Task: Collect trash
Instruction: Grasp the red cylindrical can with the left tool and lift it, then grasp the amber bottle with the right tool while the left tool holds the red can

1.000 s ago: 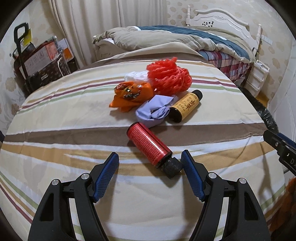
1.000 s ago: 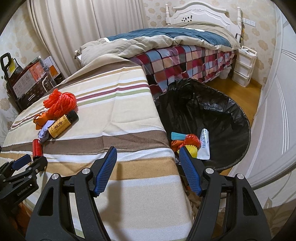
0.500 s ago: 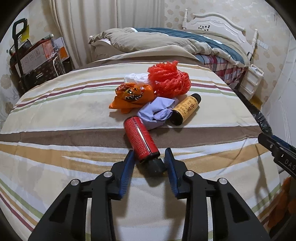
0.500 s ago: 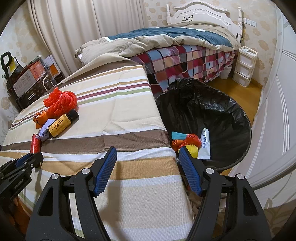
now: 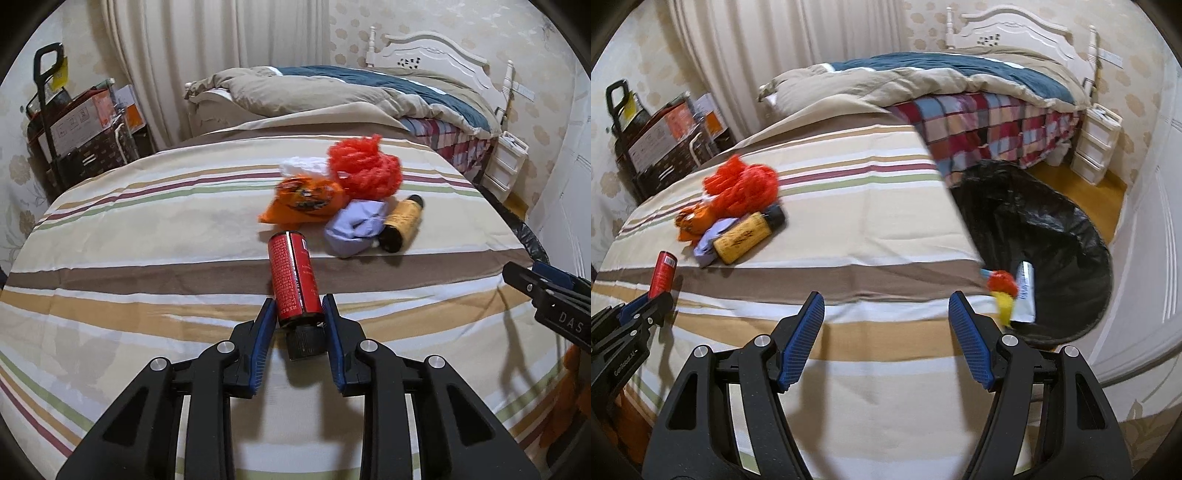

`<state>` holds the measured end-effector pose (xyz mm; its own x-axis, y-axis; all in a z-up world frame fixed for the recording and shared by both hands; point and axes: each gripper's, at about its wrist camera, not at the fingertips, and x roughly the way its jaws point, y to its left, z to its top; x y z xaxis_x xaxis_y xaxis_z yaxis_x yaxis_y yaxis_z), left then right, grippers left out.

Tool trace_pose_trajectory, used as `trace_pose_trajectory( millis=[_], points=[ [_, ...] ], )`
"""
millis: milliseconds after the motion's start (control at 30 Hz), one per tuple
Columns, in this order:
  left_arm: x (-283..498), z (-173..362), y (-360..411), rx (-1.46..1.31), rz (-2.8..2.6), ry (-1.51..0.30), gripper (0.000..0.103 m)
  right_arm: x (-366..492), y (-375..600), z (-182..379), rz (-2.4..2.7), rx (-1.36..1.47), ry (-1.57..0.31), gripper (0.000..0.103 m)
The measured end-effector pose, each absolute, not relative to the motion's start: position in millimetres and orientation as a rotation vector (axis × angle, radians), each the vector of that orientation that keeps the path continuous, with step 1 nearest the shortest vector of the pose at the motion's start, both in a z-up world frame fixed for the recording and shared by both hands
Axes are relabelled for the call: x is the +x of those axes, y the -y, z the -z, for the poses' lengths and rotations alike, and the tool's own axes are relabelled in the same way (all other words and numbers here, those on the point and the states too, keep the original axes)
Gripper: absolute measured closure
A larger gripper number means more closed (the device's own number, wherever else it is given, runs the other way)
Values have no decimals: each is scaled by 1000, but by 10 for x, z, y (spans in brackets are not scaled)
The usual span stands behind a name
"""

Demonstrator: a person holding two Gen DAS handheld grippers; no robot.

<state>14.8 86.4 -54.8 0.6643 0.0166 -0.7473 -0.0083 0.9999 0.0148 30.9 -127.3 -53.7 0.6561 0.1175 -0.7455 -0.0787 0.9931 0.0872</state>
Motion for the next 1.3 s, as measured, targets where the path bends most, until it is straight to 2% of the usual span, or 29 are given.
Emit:
trace_pose_trajectory(
  millis=[567, 1200, 1300],
  points=[
    [322, 568, -1630, -49, -130, -859, 74, 753, 472, 333, -195, 15, -828, 35],
    [388, 589, -1731, -92, -102, -874, 74, 875, 387, 580, -150, -19, -899, 35],
    [395, 588, -1731, -91, -102, -874, 74, 866, 373, 578, -160, -24, -898, 42]
  ],
)
